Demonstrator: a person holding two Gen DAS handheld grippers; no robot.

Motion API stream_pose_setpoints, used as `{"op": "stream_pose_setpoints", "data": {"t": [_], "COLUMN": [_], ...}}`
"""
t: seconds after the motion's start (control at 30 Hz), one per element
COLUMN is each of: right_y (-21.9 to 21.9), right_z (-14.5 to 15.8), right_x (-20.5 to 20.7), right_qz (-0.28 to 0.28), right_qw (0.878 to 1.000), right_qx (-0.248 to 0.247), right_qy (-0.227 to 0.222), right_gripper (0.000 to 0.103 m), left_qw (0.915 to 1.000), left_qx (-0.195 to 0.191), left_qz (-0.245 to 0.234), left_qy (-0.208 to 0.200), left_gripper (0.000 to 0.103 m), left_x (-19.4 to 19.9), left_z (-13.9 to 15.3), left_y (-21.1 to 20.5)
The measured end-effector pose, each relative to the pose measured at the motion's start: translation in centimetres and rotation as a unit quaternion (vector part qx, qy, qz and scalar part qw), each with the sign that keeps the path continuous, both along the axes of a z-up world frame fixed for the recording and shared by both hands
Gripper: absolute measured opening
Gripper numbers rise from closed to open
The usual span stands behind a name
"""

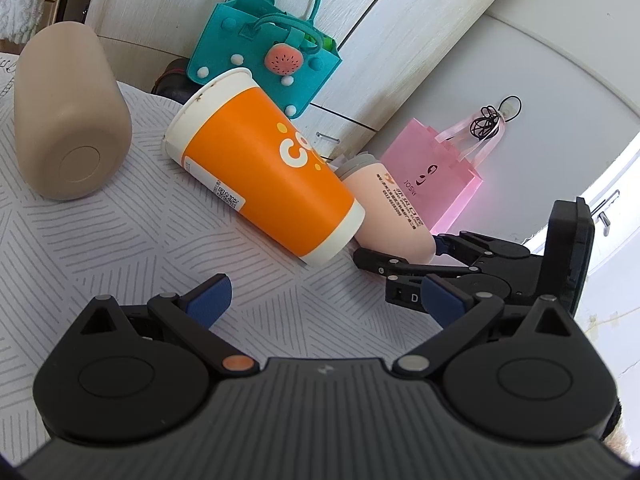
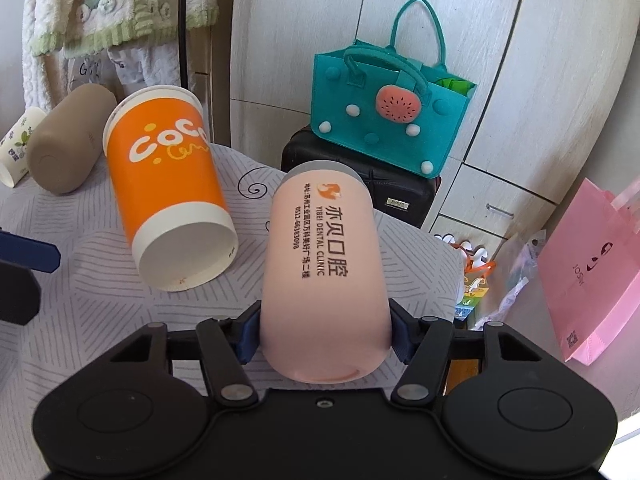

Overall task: Flip cup upright
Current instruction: 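Close the right gripper around the pink cup's body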

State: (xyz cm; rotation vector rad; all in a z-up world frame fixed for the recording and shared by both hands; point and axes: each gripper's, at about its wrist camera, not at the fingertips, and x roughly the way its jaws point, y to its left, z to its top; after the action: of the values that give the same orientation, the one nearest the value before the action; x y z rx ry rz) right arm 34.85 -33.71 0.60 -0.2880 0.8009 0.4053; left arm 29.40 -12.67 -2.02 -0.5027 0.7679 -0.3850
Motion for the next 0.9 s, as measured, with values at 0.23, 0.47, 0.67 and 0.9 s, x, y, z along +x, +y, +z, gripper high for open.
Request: {"op": "stream_pose_setpoints", "data": {"t": [0.23, 0.47, 0.67, 0.9], "right_y": [-0.2, 0.1, 0.7, 1.9], "right_z": [0.9, 2.1, 3.4, 4.6], "right_x": [-1.9, -4.7, -7.6, -11.2], "right_qz": [-0.009, -0.012, -0.009, -0.009], "right_qw": [1.000, 1.000, 1.000, 0.999], "right_qx": [0.014, 0.003, -0.005, -0.018], "right_qy": [-0.007, -0.013, -0.023, -0.041], "right_gripper": [0.066, 0.066, 0.066, 0.066], "left_qw": [1.0000, 1.0000, 0.9999, 0.9997], "left_qx": [0.001, -0.004, -0.002, 0.004], "left_qz": [-0.001, -0.008, -0.016, -0.025], "left_qy": [0.005, 0.002, -0.002, 0.002], "left_gripper": [0.102, 0.102, 0.102, 0.102], "left_x": [-0.1, -1.4, -3.2, -5.1], "left_z": [0.1, 0.5, 0.8, 0.5], "left_y": [0.1, 0.2, 0.3, 1.3]}}
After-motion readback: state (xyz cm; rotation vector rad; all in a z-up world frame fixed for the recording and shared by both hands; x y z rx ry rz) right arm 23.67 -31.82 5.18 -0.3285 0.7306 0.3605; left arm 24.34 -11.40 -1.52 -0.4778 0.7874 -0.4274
